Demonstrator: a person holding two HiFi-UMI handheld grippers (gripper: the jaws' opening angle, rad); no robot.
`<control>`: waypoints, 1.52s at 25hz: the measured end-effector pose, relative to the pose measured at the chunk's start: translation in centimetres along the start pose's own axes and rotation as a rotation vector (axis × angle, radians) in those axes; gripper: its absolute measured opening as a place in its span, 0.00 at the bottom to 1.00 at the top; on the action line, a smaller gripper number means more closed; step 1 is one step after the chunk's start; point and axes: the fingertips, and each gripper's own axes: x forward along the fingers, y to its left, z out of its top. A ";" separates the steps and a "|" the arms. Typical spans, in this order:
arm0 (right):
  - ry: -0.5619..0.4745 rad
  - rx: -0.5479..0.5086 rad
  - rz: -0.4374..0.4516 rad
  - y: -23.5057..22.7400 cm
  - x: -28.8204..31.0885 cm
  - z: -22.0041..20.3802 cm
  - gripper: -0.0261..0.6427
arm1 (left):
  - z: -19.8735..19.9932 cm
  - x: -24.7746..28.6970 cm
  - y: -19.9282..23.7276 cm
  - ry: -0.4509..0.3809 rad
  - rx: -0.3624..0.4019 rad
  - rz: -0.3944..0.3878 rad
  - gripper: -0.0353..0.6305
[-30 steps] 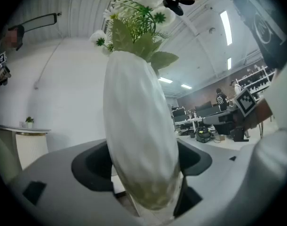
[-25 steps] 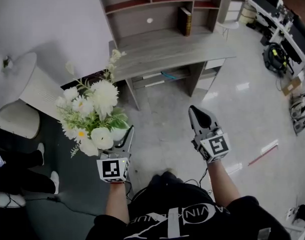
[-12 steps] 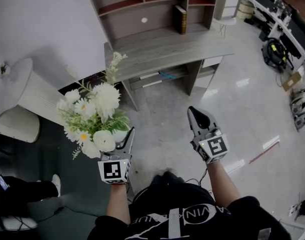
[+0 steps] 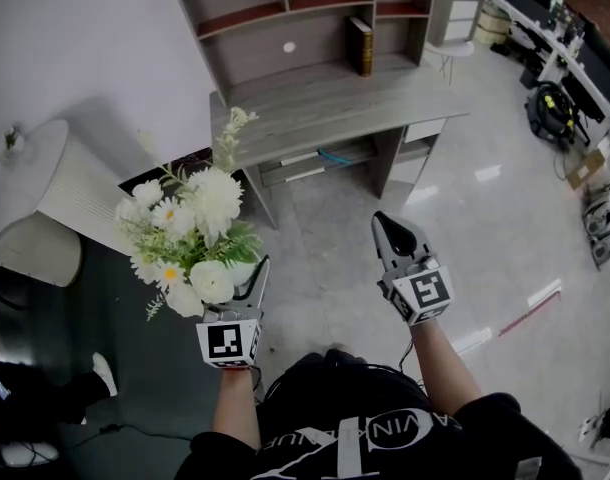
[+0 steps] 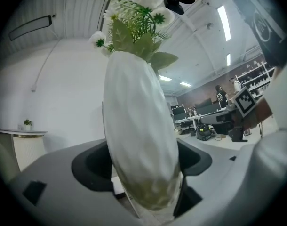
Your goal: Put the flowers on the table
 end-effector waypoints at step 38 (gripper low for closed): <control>0.060 -0.010 0.084 1.3 0.1 -1.0 0.05 | -0.6 0.1 -0.3 0.003 -0.015 0.018 0.64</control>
